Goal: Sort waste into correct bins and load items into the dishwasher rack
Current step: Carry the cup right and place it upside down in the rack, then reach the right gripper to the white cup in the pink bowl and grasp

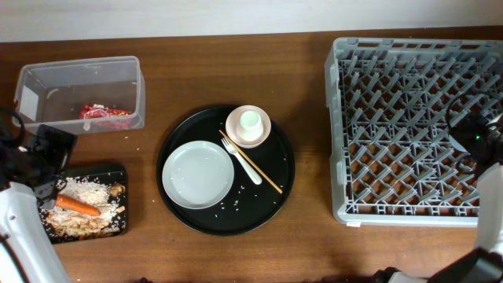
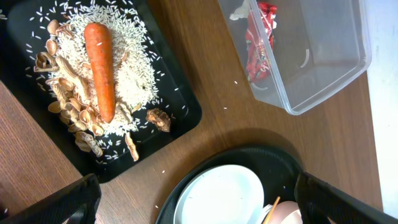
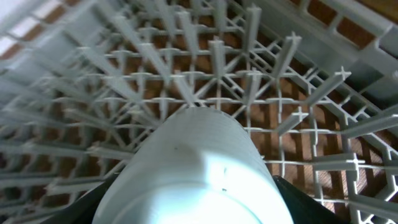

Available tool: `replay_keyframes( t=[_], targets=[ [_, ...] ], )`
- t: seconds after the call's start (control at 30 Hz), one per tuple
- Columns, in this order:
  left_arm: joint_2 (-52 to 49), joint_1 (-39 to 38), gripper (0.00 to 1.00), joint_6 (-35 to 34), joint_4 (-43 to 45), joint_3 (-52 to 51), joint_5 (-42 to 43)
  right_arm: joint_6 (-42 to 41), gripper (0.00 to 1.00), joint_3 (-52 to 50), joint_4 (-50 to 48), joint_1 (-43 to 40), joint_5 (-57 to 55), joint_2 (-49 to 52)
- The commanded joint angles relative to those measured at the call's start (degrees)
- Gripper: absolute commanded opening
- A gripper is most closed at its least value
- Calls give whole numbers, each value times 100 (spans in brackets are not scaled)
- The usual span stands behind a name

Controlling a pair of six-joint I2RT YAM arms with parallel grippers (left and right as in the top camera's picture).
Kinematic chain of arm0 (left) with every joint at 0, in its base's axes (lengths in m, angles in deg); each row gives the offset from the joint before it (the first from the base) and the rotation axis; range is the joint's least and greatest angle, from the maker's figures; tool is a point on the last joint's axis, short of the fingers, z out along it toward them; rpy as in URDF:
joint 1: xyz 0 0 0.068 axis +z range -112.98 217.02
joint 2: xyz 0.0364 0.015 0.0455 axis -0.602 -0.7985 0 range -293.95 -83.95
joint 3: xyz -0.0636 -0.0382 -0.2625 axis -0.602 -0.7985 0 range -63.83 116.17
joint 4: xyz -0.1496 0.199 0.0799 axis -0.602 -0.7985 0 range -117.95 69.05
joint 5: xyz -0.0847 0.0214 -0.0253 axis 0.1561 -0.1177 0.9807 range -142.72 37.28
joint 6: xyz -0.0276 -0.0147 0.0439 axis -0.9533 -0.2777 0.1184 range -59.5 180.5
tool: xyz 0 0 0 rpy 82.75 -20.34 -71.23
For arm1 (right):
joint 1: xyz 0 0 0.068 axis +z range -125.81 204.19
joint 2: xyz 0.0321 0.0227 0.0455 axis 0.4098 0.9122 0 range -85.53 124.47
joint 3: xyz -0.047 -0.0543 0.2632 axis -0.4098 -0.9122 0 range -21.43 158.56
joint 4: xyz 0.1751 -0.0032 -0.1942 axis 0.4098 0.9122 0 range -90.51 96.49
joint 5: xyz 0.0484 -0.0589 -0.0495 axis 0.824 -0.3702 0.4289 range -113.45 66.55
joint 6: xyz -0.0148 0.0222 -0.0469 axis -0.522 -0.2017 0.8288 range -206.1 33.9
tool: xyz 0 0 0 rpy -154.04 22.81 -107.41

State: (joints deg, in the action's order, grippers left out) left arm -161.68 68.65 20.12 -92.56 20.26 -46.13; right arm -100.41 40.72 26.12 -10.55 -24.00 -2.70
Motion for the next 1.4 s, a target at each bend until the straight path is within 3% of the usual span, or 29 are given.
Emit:
replay_keyframes(
  t=[0.0,0.07,0.17,0.37,0.43,0.5,0.57,0.6,0.67,0.97,1.13,1.37],
  targets=[
    [20,31,99,-74,-4,0,-44,57,71,118,-50,-57,-81,339],
    [20,31,99,-74,-4,0,-44,55,83,118,-42,4,-59,496],
    [20,31,99,-74,-4,0,-44,52,93,192,63,90,37,463],
    [20,31,99,-74,-4,0,-44,52,99,1139,1207,302,695,409],
    [20,31,99,-74,-4,0,-44,55,99,1587,1670,417,1716,376],
    [20,31,99,-74,-7,0,-44,57,99,1910,1862,573,3563,356],
    [20,31,99,-74,-4,0,-44,304,99,1934,1554,896,5401,358],
    [20,31,99,-74,-7,0,-44,520,99,1934,1443,1154,5779,361],
    [20,31,99,-74,-7,0,-44,551,99,1934,1390,1873,5254,369],
    [20,31,99,-74,-4,0,-44,304,99,1934,920,5729,372,1342],
    [20,31,99,-74,-7,0,-44,236,99,1934,339,6551,-275,2253],
    [20,31,99,-74,-4,0,-44,179,99,1934,-251,6811,-313,2933]
  ],
)
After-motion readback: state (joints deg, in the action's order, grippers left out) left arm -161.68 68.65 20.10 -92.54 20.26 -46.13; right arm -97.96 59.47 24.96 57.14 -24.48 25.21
